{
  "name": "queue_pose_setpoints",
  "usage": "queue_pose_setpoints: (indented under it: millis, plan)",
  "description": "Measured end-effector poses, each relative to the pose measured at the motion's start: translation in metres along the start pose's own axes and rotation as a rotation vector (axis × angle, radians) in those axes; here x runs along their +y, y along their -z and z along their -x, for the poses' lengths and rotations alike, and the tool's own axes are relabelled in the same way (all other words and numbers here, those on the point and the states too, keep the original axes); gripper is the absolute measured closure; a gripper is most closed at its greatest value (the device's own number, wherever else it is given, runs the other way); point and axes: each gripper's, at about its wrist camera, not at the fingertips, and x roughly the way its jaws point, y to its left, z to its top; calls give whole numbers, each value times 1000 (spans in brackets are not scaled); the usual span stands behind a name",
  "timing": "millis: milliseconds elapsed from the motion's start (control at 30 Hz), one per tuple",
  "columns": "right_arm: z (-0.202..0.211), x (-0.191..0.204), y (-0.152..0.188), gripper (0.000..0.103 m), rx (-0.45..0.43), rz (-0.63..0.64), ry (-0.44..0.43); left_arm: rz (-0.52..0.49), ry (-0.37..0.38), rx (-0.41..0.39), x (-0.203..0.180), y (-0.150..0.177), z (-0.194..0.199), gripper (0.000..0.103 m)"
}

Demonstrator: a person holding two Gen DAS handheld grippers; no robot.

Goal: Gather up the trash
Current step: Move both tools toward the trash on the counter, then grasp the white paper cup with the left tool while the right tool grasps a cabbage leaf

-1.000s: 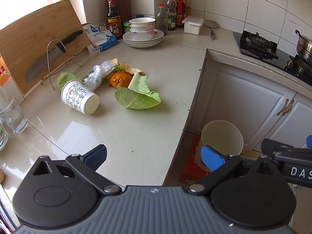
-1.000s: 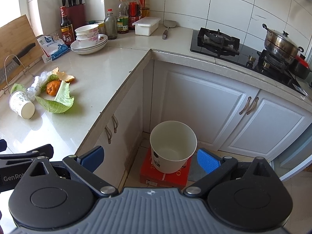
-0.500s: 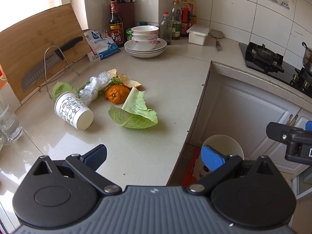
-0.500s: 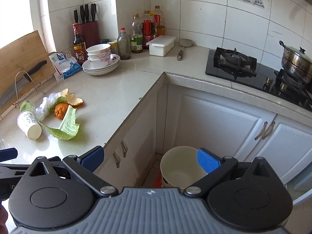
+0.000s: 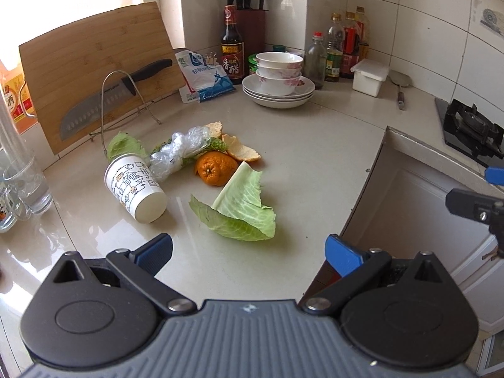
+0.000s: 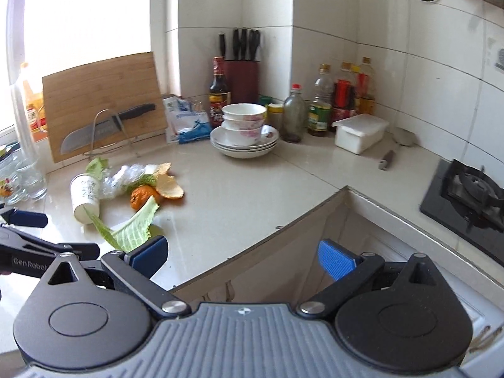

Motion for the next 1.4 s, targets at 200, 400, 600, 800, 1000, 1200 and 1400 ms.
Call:
queue_pose_setpoints:
  millis: [200,400,600,800,1000,1200,1400]
  plan:
    - [-42,-10,4,0,45,102,-177,117,-89,4,7,-1,7,1]
    - [-81,11,11,0,82,195,-331,205,-160,7,26,1,12,1]
    - [-135,48,29,0,137,276,-423,268,-192,-10,53,-2,3,1]
    - [-167,82,36,0,132,353,-471,298,-207,1,81,-15,-23,1]
    - [-188,93,30,0,134,382,-502,322,-210,24,103,-38,-55,1]
    - [-201,100,26,0,114,427,-509,391,-211,42,124,-55,-102,1]
    - [-216,110,13,0,134,438,-527,463,-200,76,142,-62,-137,1]
